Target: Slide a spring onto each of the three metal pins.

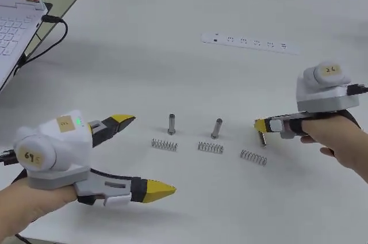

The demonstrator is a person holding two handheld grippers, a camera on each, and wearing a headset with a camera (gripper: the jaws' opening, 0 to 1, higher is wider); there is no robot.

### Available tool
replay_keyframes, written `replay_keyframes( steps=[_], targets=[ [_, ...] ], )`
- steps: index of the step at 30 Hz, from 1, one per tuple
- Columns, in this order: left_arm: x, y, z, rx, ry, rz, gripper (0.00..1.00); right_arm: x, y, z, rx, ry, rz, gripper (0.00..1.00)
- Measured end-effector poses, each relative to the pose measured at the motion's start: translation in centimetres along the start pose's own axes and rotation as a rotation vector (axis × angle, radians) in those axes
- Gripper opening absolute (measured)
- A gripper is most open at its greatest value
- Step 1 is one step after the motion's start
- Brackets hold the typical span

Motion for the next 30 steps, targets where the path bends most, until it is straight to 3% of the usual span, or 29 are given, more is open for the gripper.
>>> replay_keyframes(
  steps=[30],
  targets=[
    [-0.1,0.2,0.5,0.008,0.007,-0.004,0.96,1.5,-0.1,-0.8,0.047,0.001,0.083,0.05]
  ],
)
Point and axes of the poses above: the centre of the closed fingertips' face, and the gripper's own axes: x roughly backward along the fingers, z roughly to its right, y roughly out of its underside, the point moved 3 cm from there along x, roughly backward along the fingers, and after that the axes turned 1 degree about -y, right-handed, at the moved point
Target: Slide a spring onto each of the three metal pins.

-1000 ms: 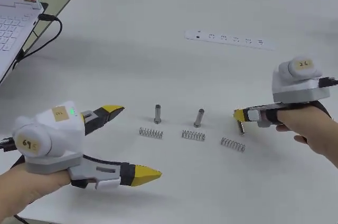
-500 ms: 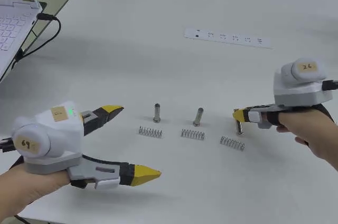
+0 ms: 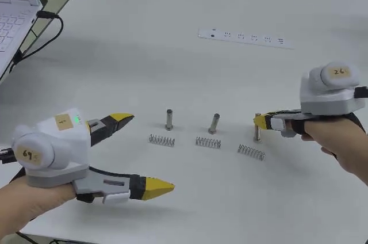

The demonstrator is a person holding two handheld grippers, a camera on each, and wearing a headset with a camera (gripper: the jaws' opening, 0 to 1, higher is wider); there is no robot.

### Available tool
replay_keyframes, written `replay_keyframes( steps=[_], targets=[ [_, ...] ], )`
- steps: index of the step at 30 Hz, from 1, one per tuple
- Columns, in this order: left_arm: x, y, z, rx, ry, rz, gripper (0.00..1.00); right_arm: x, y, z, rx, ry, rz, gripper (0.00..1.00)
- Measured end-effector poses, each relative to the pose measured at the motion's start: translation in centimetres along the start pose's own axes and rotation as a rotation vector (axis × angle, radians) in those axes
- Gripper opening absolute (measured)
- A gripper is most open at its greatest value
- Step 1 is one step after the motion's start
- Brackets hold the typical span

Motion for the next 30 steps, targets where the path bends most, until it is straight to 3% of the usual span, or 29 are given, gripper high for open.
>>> replay_keyframes(
  steps=[24,30],
  targets=[
    [-0.21,0.25,0.09,0.006,0.000,0.000,0.96,0.53,0.02,0.26,0.048,0.032,0.058,0.05],
    [-0.11,0.17,0.04,0.008,-0.004,0.005,0.96,0.85,0.18,-0.14,0.114,0.039,0.057,0.05]
  ],
)
Point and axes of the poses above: the centre of the closed fingertips' face, and the gripper's own axes: x roughly backward along the fingers, z roughly to its right, y roughly out of its underside, the point moved 3 cm from there along x, roughly backward along the fingers, and after that the axes turned 1 degree about -y, right-handed, at the moved point
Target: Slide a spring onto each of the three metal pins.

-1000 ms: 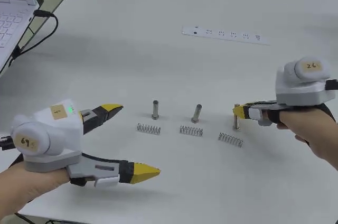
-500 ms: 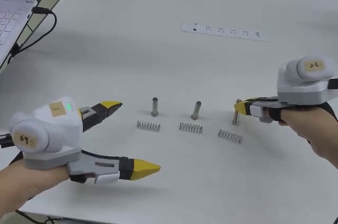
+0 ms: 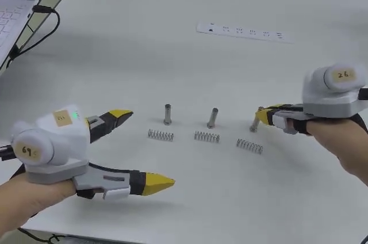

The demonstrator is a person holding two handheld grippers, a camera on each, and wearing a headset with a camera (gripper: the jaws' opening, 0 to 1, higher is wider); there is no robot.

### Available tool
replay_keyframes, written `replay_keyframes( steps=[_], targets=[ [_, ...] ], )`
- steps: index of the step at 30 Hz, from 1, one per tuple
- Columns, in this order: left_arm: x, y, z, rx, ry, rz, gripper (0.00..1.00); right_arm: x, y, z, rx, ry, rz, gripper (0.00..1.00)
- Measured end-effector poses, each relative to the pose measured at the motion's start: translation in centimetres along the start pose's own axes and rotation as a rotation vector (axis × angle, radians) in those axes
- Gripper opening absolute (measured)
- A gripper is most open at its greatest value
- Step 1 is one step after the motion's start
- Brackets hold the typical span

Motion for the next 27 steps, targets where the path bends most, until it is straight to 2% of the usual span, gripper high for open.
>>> replay_keyframes(
  steps=[8,18,27],
  targets=[
    [0.04,0.02,-0.14,0.002,-0.007,0.003,0.96,0.62,0.52,-0.44,0.030,0.000,-0.002,0.06],
    [0.03,0.04,-0.06,0.004,-0.004,0.003,0.96,0.51,0.53,-0.66,0.116,-0.001,-0.014,0.06],
    [0.24,-0.11,-0.21,0.008,-0.010,0.011,0.96,0.05,0.27,-0.90,0.121,-0.008,-0.019,0.06]
  ],
)
Point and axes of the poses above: the centre of the closed fingertips' face, and the gripper's own axes: x roughly backward along the fingers, z roughly to its right, y roughly out of its underside, the point moved 3 cm from there along x, roughly backward along the fingers, and after that the axes turned 1 degree about -y, right-handed, at the moved point
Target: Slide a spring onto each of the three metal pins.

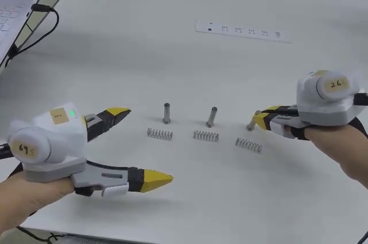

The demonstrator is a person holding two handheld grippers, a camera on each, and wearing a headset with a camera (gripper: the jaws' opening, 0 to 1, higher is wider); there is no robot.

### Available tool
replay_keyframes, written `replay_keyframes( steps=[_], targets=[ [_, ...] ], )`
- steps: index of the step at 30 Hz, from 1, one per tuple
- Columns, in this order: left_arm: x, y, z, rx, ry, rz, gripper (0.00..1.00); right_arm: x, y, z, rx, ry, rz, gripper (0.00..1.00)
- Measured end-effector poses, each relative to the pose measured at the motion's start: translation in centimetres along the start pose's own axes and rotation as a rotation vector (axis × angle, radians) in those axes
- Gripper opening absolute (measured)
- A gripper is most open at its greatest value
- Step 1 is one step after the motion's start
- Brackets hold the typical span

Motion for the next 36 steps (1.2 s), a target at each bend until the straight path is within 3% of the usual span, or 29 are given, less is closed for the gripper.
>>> replay_keyframes(
  steps=[6,17,36],
  targets=[
    [0.17,0.03,-0.15,0.005,-0.004,0.003,0.96,0.00,0.06,-0.19,-0.010,-0.011,-0.007,0.06],
    [0.18,-0.18,-0.19,0.012,-0.003,0.014,0.97,0.10,-0.09,-0.11,-0.038,-0.025,0.011,0.16],
    [0.02,-0.66,-0.05,0.014,0.004,0.012,0.97,0.89,-0.15,-0.19,-0.074,-0.030,0.043,0.21]
  ],
)
Point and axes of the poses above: the centre of the closed fingertips' face, and the gripper's own axes: x roughly backward along the fingers, z roughly to its right, y roughly out of its underside, the point moved 3 cm from there along x, roughly backward along the fingers, and after that the axes turned 1 degree about -y, right-handed, at the moved point
